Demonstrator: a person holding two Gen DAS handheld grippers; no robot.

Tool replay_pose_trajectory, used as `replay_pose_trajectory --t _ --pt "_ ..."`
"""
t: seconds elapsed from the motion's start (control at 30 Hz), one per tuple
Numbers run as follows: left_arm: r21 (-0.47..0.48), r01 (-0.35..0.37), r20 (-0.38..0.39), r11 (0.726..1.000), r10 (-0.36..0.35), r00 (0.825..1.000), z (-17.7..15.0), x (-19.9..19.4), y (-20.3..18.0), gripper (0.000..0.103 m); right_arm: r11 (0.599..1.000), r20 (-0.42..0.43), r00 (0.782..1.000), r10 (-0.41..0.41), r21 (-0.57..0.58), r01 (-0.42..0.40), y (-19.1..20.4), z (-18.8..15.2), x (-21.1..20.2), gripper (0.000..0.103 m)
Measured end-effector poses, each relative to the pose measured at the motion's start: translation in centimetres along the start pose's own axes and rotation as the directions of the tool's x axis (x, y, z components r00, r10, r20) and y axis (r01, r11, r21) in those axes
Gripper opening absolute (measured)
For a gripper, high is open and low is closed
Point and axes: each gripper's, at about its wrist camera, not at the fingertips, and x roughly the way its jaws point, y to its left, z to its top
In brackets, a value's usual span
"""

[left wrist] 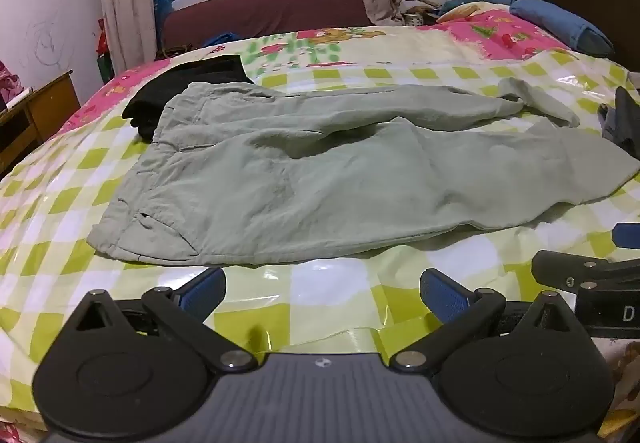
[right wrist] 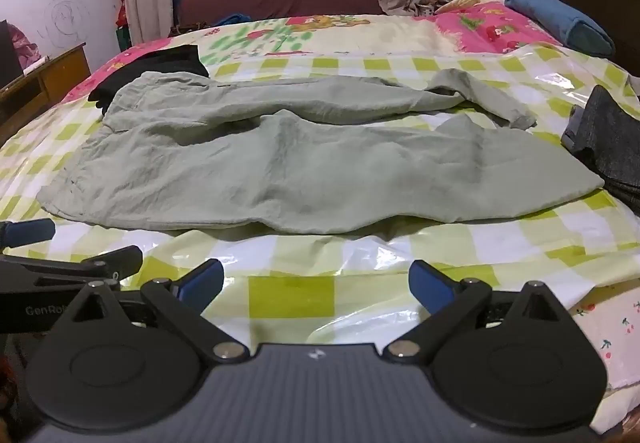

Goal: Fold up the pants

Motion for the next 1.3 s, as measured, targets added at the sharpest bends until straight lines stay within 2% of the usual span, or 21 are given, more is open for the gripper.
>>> replay_pose_trajectory --t 1.3 --pt "0.031 -0.001 0.007 1.0 0.001 1.0 -0.1 0.0 -0.4 0.103 1.0 -0.03 1.0 -0.009 0.002 0.009 -0.2 -0.2 1.0 0.099"
